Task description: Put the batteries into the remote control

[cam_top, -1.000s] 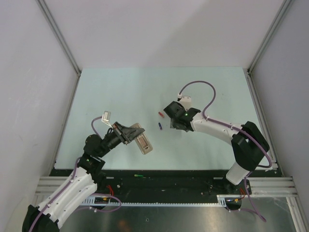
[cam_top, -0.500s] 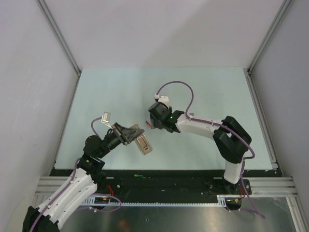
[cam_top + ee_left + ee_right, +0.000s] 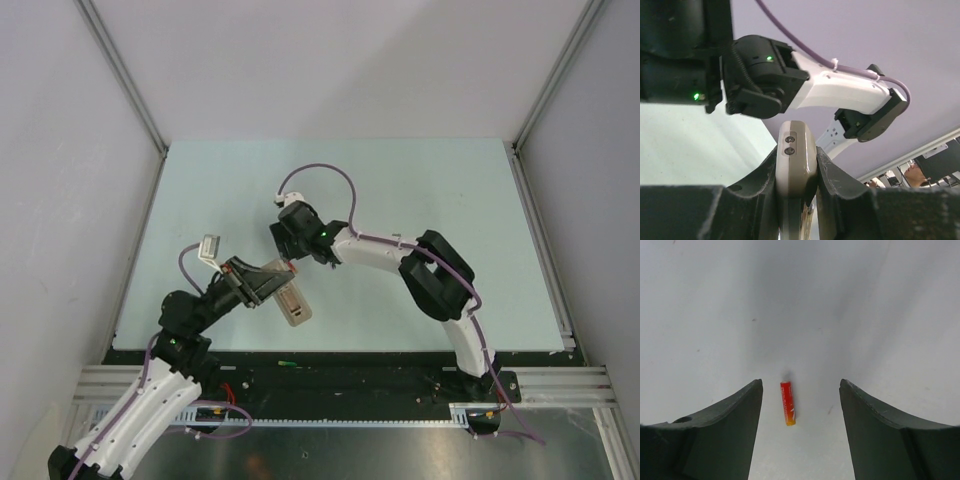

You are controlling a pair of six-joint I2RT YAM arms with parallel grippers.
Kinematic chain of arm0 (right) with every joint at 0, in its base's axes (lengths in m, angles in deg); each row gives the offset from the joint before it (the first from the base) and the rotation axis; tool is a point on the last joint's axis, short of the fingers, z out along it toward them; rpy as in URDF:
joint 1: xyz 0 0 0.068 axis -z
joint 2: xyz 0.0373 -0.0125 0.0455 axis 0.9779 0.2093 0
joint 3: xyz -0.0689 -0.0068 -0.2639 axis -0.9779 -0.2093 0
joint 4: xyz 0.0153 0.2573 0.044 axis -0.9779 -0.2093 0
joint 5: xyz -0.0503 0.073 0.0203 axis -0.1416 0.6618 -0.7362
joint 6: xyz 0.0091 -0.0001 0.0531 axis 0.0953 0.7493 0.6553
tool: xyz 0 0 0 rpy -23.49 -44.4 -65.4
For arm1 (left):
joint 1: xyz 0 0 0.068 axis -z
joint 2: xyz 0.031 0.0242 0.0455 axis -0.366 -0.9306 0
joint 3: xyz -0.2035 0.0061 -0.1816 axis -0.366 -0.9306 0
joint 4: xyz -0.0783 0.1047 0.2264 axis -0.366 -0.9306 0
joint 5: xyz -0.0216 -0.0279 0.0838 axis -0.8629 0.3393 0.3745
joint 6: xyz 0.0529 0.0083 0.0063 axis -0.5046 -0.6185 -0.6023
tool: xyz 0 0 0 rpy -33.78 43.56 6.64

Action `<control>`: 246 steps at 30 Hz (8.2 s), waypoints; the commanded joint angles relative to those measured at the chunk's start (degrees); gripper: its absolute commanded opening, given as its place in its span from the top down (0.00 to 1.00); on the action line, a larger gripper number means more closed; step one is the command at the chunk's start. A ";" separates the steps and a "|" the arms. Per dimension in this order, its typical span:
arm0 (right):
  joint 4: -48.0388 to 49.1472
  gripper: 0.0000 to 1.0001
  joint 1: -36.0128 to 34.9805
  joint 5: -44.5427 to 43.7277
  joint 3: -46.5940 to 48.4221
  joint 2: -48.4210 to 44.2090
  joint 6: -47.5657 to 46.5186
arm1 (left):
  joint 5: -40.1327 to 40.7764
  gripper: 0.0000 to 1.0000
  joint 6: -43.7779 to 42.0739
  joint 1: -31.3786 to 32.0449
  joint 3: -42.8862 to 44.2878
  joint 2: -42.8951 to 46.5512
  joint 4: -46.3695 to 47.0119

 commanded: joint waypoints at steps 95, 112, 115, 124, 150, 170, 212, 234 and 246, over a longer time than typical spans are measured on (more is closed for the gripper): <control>-2.07 0.61 6.74 -8.90 -25.79 -30.40 -33.88 | 1.83 1.00 -2.25 3.15 2.96 2.82 0.86; -2.84 0.17 9.47 -17.53 -31.50 -31.65 29.06 | 3.67 1.00 0.47 3.15 0.59 1.24 0.94; -3.01 0.18 8.41 -20.18 -30.37 -28.67 33.09 | 3.76 1.00 0.56 3.15 0.50 0.80 0.85; -12.24 0.12 8.50 -26.87 -23.16 -17.24 40.85 | 3.94 1.00 0.29 3.23 0.67 -0.43 0.85; -7.94 0.14 15.53 -20.20 -17.26 -8.10 24.77 | 5.26 1.00 -0.85 3.15 1.29 -3.68 0.94; -10.84 0.26 14.83 -20.46 -16.38 -6.60 26.79 | 5.61 1.00 -1.37 3.23 1.29 -4.30 0.94; -8.91 1.00 11.67 -13.36 -16.38 -15.73 -2.36 | 4.90 1.00 -0.94 3.24 1.38 -2.72 0.85; -11.28 1.00 7.27 12.59 -22.71 -16.80 -38.87 | 3.58 1.00 -0.50 3.23 0.32 1.94 0.42; -11.02 0.86 7.88 12.76 -22.71 -13.19 -36.67 | 3.85 1.00 -0.58 3.15 0.50 1.50 0.33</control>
